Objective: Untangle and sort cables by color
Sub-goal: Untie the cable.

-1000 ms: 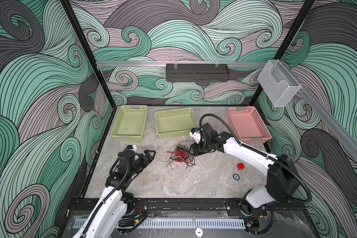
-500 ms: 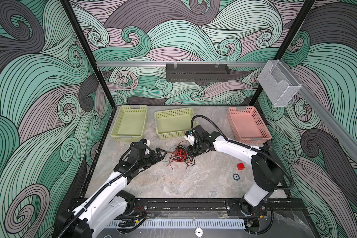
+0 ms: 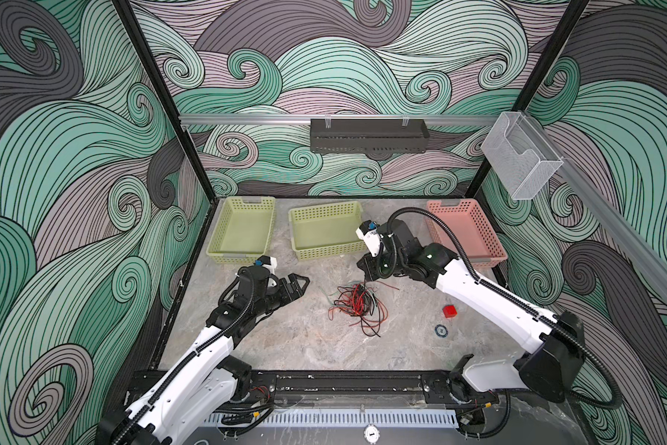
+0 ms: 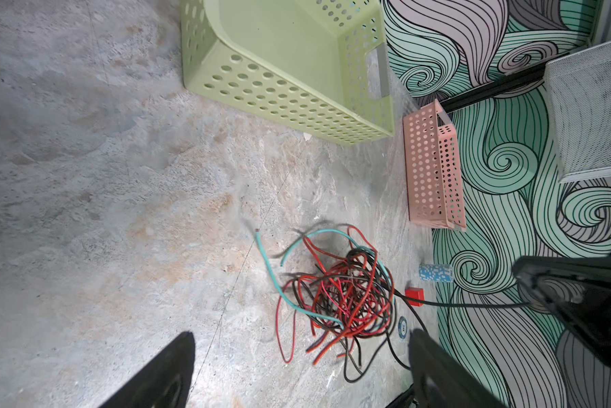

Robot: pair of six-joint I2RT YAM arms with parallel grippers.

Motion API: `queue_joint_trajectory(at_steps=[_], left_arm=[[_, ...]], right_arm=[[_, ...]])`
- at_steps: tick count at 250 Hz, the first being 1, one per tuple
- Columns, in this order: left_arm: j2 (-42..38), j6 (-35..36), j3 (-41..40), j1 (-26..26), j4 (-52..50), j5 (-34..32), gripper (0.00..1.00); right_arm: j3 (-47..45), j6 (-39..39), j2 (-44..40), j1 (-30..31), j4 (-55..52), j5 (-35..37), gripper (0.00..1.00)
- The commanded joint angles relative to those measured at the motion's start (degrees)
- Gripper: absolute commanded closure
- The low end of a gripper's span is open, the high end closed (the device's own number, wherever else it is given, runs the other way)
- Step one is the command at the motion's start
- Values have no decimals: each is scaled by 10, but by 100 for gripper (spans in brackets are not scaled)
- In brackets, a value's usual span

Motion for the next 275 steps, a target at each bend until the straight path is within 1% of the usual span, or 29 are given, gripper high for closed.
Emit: queue_joint_trajectory(at_steps=[1, 32, 56, 79, 105, 127, 146, 152, 164, 168, 178, 186, 205, 223, 235, 250, 275], left_arm=[[10, 9, 20, -3, -7, -2, 8], [22, 11, 27, -4, -4, 2, 8], [29, 13, 29, -4, -1, 5, 8], [31, 13, 29, -4, -3, 5, 8], [29, 14, 26, -5, -6, 1, 9], [27, 14, 23, -4, -10, -1, 9], [27, 15, 21, -4, -8, 0, 9], [28, 15, 20, -4, -7, -1, 9], [31, 14, 19, -4, -1, -1, 9], [32, 13, 19, -4, 0, -1, 9], [37, 13, 19, -4, 4, -1, 9], [42, 12, 19, -5, 8, 1, 9], [54, 11, 19, -5, 13, 6, 9], [65, 10, 19, -5, 17, 11, 9], [71, 9, 19, -5, 20, 11, 9], [78, 8, 18, -6, 26, 13, 9], [91, 7, 19, -7, 32, 16, 9]], right_arm=[[53, -2, -26, 7, -21, 37, 100], [112, -20, -29, 7, -45, 61, 100], [136, -13, -24, 12, -45, 65, 100], [125, 0, -17, 32, -31, 72, 100], [100, 12, -1, 70, -21, 54, 100], [82, 14, -1, 92, -20, 68, 100], [66, 13, -8, 92, -19, 63, 91], [62, 16, -10, 93, -19, 64, 84], [54, 14, -10, 92, -21, 62, 62], [54, 13, -10, 92, -24, 61, 57], [52, 12, -10, 91, -33, 71, 51], [48, 10, -12, 91, -38, 82, 49], [33, 3, -24, 83, -47, 102, 47], [9, 3, -38, 62, -47, 118, 47], [-11, 9, -44, 35, -47, 122, 52], [-41, 19, -44, -6, -45, 110, 59], [-84, 42, -14, -71, -42, 67, 65]])
